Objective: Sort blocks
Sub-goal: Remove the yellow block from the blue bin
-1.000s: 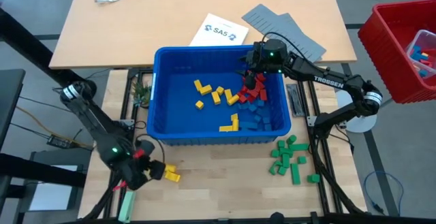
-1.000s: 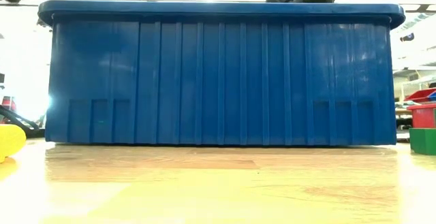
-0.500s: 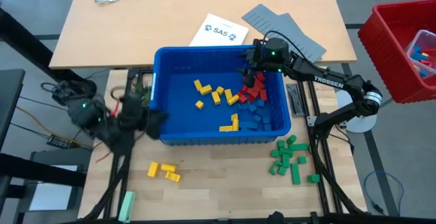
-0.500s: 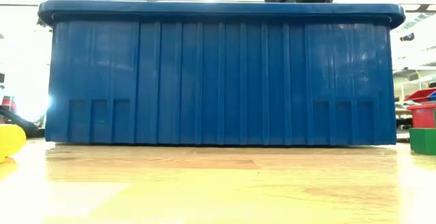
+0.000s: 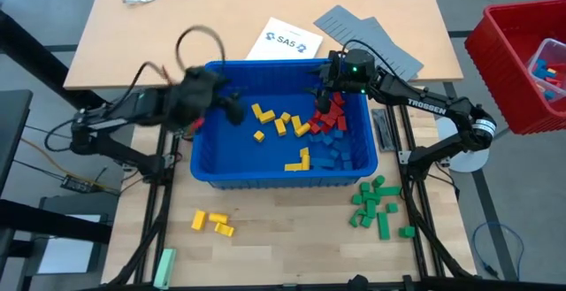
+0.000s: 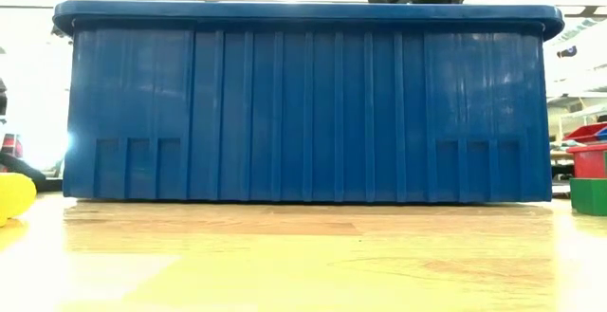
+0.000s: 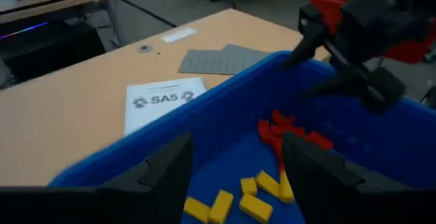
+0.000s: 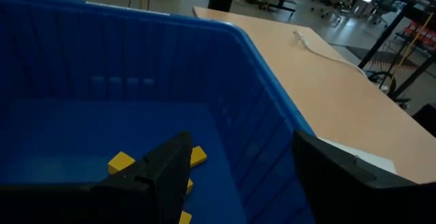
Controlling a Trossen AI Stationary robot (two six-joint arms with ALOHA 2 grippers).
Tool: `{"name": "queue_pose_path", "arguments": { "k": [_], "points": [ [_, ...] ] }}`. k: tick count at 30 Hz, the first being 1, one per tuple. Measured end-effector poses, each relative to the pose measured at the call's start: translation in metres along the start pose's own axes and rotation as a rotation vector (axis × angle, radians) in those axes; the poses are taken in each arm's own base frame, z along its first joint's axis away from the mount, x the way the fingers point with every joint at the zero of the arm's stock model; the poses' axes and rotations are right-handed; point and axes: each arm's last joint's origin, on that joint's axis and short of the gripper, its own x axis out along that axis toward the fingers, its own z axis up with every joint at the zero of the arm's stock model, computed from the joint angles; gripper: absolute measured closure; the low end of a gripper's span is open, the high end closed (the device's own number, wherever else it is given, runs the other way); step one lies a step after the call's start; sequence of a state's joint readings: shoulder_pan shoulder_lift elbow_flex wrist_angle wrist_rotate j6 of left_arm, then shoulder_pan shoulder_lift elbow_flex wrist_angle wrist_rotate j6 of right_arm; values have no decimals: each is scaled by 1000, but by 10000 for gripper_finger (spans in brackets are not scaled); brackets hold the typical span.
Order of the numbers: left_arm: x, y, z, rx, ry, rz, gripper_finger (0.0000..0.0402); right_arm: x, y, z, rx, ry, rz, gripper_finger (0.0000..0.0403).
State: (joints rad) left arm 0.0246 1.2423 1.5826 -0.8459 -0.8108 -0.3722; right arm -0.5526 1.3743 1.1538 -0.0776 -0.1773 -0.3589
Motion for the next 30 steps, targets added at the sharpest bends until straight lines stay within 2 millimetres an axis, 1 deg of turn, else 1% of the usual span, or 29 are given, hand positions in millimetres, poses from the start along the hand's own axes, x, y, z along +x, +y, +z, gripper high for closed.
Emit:
{"name": "queue_pose_path", "arguments": {
  "k": [3,6,10,14,18,24,30],
  "points": [
    [36,6,6,38,31,-13,172,0,0,0,1,-1,0,165],
    [76,13,4,55,104,-25,172,0,0,1,0,-8,-3,165],
    [125,18,-9,95,220,-50,172,0,-1,1,13,-15,-6,165],
    [166,16,-27,154,323,-63,172,0,0,1,25,-9,-3,165],
    [199,8,-51,191,426,-88,172,0,0,1,25,-9,-3,165],
    [242,-10,-93,230,596,-214,172,0,0,1,25,-8,-3,165],
    [273,-16,-133,287,741,-212,172,0,0,1,26,-6,-2,165]
  ]
}}
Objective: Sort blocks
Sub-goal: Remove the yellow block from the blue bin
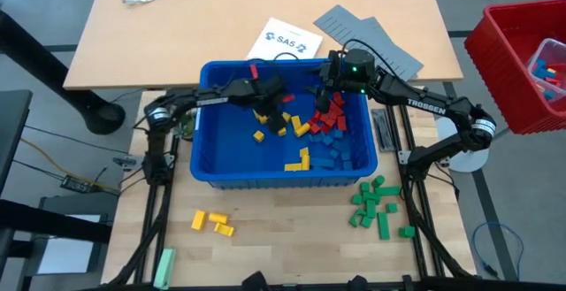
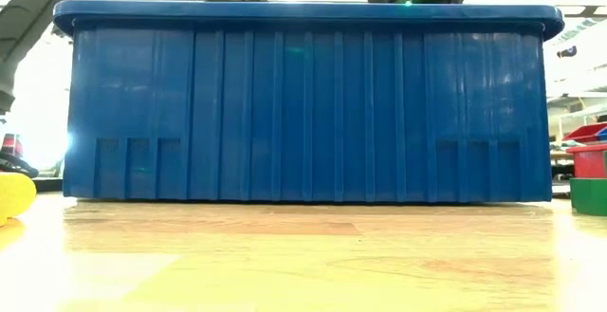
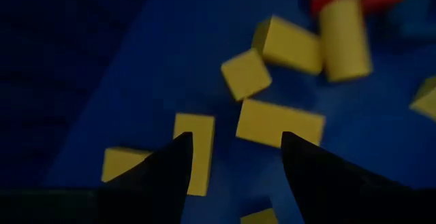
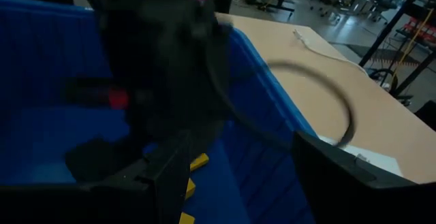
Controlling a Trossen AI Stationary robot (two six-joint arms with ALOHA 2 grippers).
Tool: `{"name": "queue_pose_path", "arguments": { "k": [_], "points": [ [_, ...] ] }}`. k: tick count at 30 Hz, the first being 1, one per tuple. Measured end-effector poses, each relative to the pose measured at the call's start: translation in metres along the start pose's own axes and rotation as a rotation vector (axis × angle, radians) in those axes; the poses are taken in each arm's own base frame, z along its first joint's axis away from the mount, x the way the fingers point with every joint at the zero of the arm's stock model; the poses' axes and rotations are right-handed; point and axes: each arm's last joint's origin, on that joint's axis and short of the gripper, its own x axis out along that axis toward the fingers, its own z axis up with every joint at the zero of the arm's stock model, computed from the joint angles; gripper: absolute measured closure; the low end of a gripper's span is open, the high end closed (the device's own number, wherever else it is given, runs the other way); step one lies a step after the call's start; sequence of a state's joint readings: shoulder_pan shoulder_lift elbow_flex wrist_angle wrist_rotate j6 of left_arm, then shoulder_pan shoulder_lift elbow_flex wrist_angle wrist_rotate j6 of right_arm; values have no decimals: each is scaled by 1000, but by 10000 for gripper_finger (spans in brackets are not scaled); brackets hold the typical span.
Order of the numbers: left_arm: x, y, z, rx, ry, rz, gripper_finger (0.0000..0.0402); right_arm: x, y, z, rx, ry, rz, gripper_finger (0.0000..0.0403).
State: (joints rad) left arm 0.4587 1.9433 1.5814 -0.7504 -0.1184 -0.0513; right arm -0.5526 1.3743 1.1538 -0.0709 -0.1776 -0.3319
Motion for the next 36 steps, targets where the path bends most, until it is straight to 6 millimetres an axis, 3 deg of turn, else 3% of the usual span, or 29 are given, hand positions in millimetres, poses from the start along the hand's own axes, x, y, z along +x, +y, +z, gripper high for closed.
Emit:
{"name": "queue_pose_path", "arguments": {
  "k": [4,15,25,29,34,36],
  "points": [
    [22,5,-5,-9,72,12,172,0,0,0,1,4,2,165],
    [46,28,-11,-1,139,40,172,0,0,0,1,4,1,165],
    [70,28,-15,42,172,13,174,0,0,1,6,-13,-4,165],
    [74,28,-16,41,183,4,197,0,-1,2,20,-21,-7,165],
    [76,28,-17,41,192,8,265,0,0,2,20,-24,-7,165],
    [72,27,-15,43,208,10,265,0,0,2,21,-24,-7,165]
  ]
}}
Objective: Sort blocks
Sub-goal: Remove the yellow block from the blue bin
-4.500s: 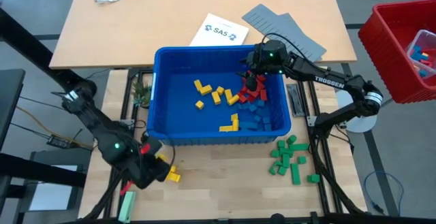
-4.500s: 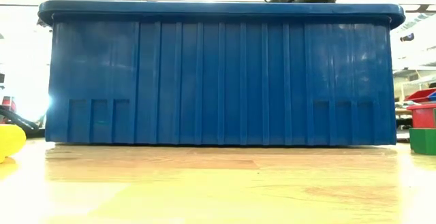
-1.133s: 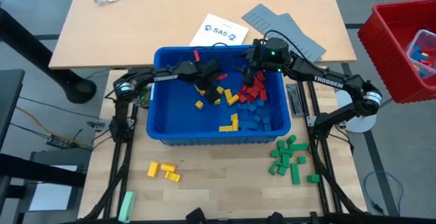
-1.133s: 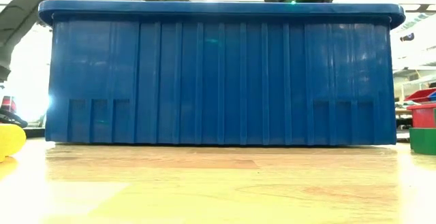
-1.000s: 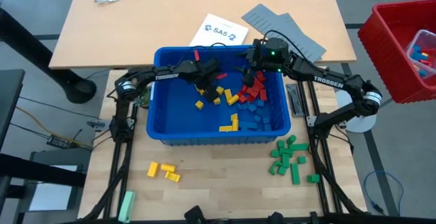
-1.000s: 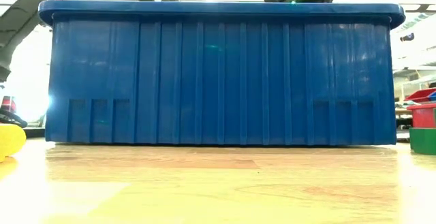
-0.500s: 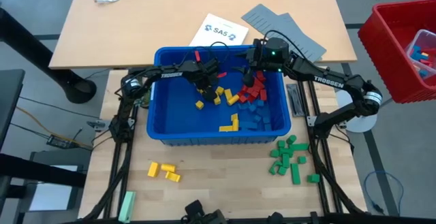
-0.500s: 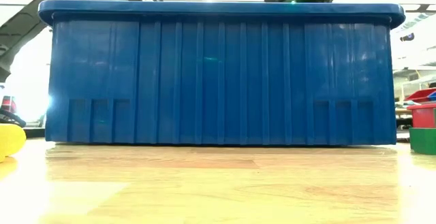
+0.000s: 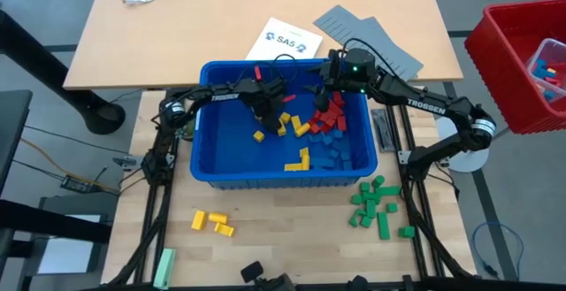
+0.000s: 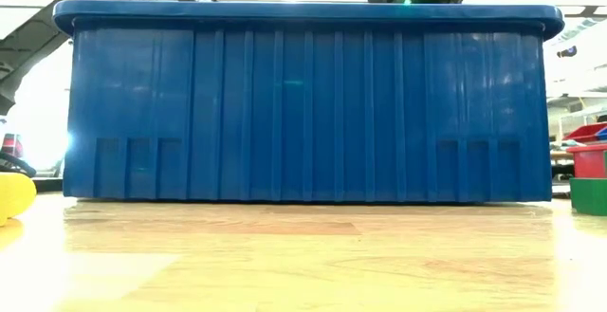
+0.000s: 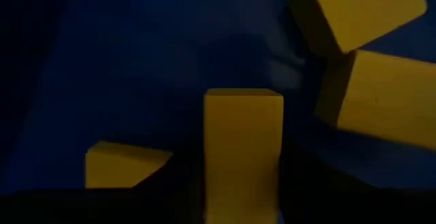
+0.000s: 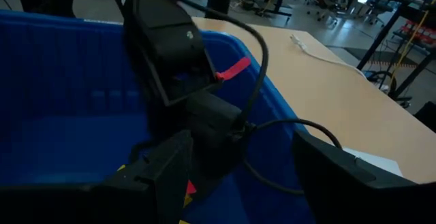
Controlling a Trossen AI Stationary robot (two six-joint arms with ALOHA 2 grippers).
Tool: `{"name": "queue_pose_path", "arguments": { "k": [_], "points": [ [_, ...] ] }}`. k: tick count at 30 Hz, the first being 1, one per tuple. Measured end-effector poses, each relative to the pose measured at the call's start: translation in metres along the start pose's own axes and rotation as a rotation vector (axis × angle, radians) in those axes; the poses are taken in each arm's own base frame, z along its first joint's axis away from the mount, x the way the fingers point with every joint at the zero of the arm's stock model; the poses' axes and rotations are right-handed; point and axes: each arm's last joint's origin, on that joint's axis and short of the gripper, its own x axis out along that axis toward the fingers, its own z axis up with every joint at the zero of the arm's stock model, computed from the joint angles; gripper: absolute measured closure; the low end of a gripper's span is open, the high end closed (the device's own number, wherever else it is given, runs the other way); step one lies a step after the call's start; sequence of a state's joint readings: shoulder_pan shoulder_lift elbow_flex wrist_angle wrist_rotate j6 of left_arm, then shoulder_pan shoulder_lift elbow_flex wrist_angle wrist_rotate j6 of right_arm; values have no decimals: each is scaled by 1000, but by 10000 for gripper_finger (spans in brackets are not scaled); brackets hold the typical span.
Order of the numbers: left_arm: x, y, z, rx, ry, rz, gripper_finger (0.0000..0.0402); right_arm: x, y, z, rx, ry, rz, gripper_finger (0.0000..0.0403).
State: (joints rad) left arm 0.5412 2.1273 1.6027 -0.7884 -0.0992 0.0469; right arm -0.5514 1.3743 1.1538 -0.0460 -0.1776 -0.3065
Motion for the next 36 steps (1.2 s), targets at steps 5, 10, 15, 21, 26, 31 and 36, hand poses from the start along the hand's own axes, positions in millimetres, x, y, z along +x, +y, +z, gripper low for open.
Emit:
{"name": "queue_pose_path", "arguments": {
  "k": [5,10,15,21,26,31,36],
  "points": [
    [-42,-3,14,19,-19,9,265,0,0,0,0,0,0,165],
    [-110,-8,20,52,-143,98,265,0,0,-2,-8,18,5,165],
    [-184,-13,-5,0,-217,117,265,-5,0,-3,-60,54,-25,165],
    [-265,-24,-61,-114,-292,111,265,-4,-1,-1,-68,38,-46,165],
    [-317,-37,-116,-221,-351,29,262,-4,-1,-1,-68,38,-46,165],
    [-347,-51,-164,-308,-339,-74,259,-4,-1,-1,-59,37,-46,165],
    [-360,-71,-190,-377,-322,-212,261,-4,-1,-1,-51,37,-46,165]
  ]
}}
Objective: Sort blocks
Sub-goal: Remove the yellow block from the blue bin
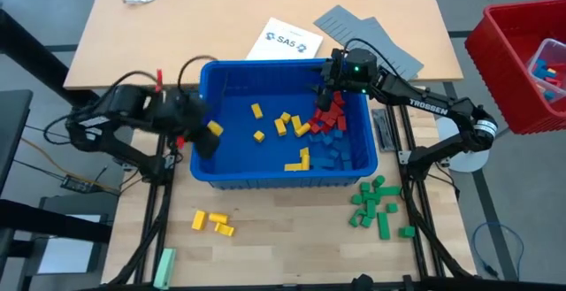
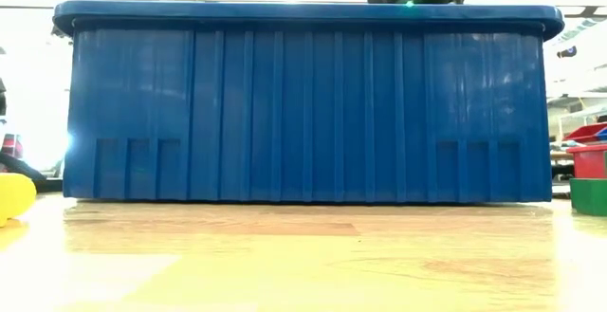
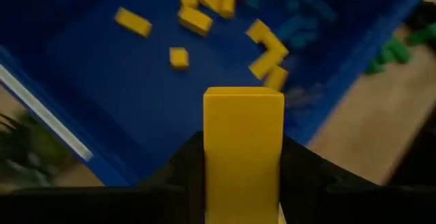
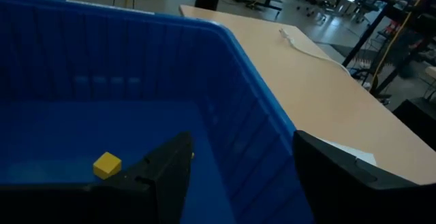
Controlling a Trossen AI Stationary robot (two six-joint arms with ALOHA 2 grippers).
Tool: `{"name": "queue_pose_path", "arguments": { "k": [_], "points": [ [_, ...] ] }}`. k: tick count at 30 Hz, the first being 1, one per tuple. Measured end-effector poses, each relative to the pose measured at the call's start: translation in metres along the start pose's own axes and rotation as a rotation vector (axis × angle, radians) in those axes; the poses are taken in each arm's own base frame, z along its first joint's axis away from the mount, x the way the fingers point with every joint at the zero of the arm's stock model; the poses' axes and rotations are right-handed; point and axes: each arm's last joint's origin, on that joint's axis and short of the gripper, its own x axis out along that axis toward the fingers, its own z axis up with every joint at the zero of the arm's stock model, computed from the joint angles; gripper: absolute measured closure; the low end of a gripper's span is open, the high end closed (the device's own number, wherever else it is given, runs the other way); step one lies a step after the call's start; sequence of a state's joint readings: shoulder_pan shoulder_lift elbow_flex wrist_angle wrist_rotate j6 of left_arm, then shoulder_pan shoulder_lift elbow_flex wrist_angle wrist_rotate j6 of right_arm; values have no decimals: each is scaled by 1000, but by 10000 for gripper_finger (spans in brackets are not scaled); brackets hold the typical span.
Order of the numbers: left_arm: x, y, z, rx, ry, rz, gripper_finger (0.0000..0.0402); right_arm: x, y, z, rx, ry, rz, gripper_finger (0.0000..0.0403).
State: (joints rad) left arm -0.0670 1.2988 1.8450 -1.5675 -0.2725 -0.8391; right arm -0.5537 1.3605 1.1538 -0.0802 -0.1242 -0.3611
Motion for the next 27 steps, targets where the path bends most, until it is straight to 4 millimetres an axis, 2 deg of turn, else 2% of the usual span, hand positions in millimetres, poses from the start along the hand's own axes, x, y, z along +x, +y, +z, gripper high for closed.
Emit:
{"name": "queue_pose_path", "arguments": {
  "k": [4,9,15,22,27],
  "points": [
    [-3,-13,-24,-71,48,-48,262,0,0,0,0,0,0,165],
    [13,-29,-60,-156,206,-29,262,0,0,0,0,-3,-1,165],
    [27,-43,-103,-257,299,9,262,0,1,1,-1,-26,38,165],
    [40,-47,-158,-343,349,92,260,0,0,5,-15,-62,37,165],
    [64,-45,-188,-358,355,130,257,0,0,5,-15,-67,35,165]
  ]
}}
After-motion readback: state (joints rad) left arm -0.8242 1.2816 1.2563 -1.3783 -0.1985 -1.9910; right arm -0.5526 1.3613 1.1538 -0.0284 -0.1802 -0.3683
